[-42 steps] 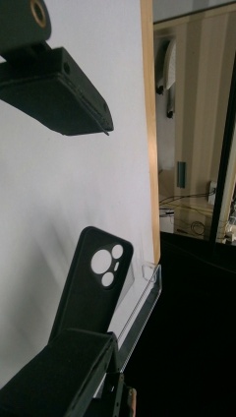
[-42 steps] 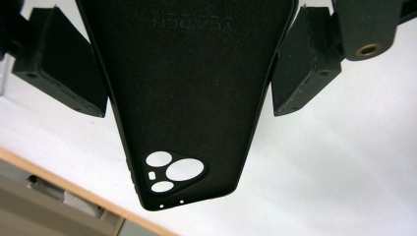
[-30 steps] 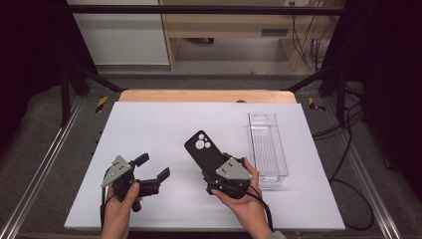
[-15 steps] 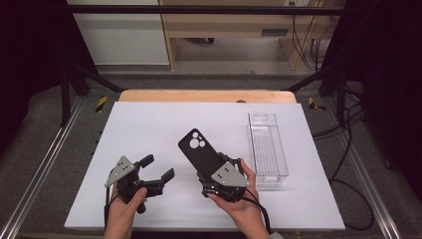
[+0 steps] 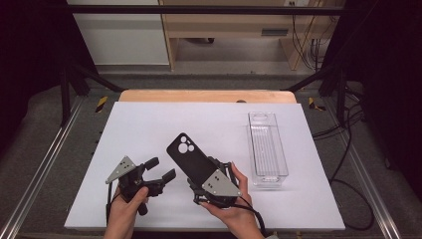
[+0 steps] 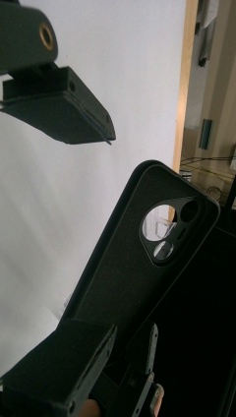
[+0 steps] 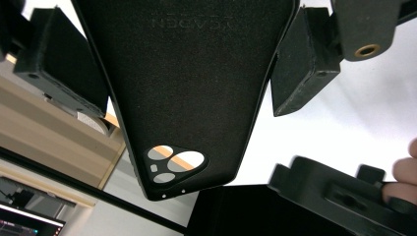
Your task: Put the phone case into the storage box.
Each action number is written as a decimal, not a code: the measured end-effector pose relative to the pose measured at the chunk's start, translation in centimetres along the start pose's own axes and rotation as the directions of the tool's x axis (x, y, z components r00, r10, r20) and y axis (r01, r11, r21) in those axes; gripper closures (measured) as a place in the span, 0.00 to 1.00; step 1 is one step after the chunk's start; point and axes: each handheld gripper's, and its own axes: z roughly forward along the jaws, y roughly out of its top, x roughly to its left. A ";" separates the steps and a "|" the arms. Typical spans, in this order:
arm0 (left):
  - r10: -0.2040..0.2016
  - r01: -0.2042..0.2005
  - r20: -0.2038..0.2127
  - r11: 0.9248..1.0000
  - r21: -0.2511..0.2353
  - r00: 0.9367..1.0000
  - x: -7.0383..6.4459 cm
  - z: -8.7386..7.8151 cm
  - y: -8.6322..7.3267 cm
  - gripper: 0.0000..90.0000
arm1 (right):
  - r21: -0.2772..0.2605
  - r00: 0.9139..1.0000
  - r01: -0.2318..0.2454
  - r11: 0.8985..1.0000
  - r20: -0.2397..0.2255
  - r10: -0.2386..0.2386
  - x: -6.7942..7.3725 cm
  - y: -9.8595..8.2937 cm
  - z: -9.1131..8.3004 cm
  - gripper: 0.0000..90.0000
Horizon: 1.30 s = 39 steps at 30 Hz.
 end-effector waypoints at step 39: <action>-0.203 0.214 0.119 0.973 -0.084 0.972 0.3 -0.9 -0.5 0.86 | 0.120 0.997 -0.016 0.993 -0.075 0.025 2.7 -1.5 2.1 0.17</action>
